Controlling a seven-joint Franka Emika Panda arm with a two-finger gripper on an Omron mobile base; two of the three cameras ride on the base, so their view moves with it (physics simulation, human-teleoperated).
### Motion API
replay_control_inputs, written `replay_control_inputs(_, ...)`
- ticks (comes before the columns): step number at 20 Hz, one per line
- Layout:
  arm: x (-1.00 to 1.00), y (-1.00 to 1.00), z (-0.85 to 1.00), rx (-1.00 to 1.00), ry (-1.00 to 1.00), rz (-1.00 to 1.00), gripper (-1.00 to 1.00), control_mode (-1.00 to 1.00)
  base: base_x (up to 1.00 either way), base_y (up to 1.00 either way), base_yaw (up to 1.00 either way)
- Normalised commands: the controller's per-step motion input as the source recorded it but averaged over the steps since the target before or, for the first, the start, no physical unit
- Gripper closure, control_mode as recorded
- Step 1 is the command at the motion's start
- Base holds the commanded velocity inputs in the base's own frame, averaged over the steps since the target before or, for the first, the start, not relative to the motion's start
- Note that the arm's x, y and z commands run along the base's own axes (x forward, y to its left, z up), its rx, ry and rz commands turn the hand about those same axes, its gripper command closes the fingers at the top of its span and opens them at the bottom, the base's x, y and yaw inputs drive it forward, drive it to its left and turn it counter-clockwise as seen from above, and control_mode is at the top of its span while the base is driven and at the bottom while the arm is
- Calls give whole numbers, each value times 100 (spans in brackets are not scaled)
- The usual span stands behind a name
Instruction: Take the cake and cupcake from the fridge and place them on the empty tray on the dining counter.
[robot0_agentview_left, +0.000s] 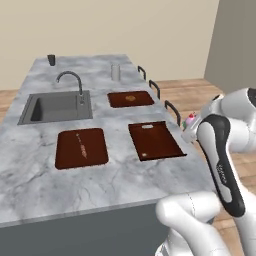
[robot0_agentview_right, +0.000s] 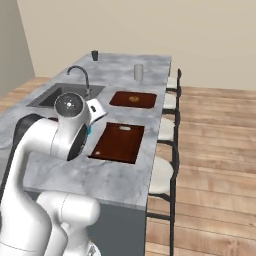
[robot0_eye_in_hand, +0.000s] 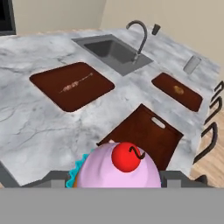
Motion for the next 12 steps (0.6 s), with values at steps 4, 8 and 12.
replay_control_inputs(4,61,-2,-19,12,15,0,100,-100,0,0,0)
replay_control_inputs(8,48,0,-32,8,13,0,100,-100,0,0,0)
replay_control_inputs(12,41,0,-45,11,4,0,100,-100,0,0,0)
